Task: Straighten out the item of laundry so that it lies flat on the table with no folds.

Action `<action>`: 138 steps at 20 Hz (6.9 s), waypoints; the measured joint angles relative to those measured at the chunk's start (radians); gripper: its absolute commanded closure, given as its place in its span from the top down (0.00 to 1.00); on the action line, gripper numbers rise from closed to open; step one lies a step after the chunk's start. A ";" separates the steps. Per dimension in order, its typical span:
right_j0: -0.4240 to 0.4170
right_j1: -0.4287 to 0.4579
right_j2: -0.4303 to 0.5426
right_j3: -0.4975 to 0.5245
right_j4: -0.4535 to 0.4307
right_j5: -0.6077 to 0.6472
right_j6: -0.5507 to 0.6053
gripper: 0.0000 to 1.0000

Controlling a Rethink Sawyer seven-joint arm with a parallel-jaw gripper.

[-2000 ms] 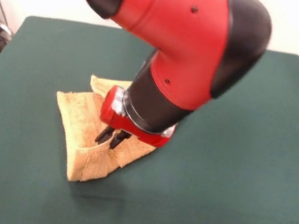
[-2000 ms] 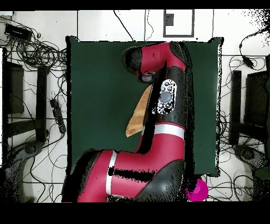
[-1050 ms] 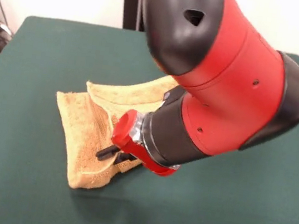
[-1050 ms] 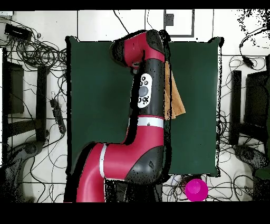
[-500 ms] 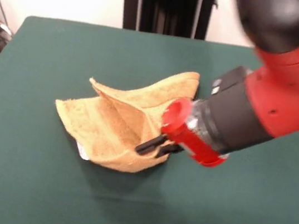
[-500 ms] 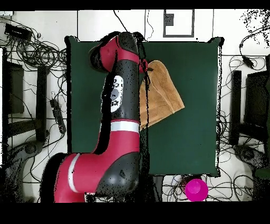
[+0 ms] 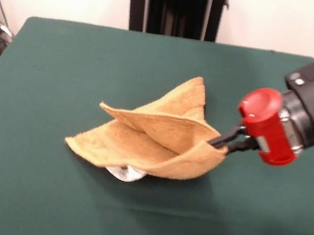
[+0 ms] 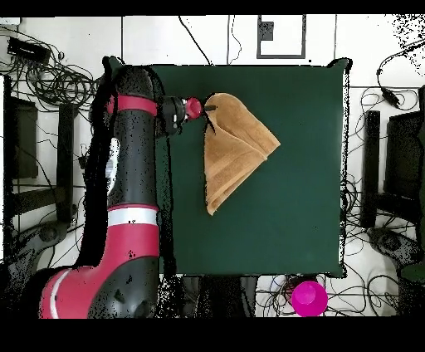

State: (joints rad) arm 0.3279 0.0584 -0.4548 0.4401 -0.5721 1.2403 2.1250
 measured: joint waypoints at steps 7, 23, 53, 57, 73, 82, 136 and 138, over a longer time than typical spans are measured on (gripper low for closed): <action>0.055 0.007 -0.022 0.049 -0.050 -0.094 0.046 0.00; 0.059 0.080 -0.041 0.054 -0.100 -0.177 0.046 0.00; 0.060 0.091 -0.044 0.054 -0.122 -0.177 0.046 1.00; 0.056 0.087 -0.044 0.058 -0.121 -0.184 0.046 1.00; -0.220 -0.285 0.065 0.427 0.007 -0.438 0.022 1.00; -0.520 -0.524 0.209 0.592 0.032 -0.465 -0.155 1.00; -0.846 -0.532 0.885 0.915 0.054 -0.481 -0.357 1.00; -0.841 -0.527 0.883 0.904 0.044 -0.468 -0.357 1.00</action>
State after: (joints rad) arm -0.5134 -0.4690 0.4279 1.3443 -0.5282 0.7725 1.7680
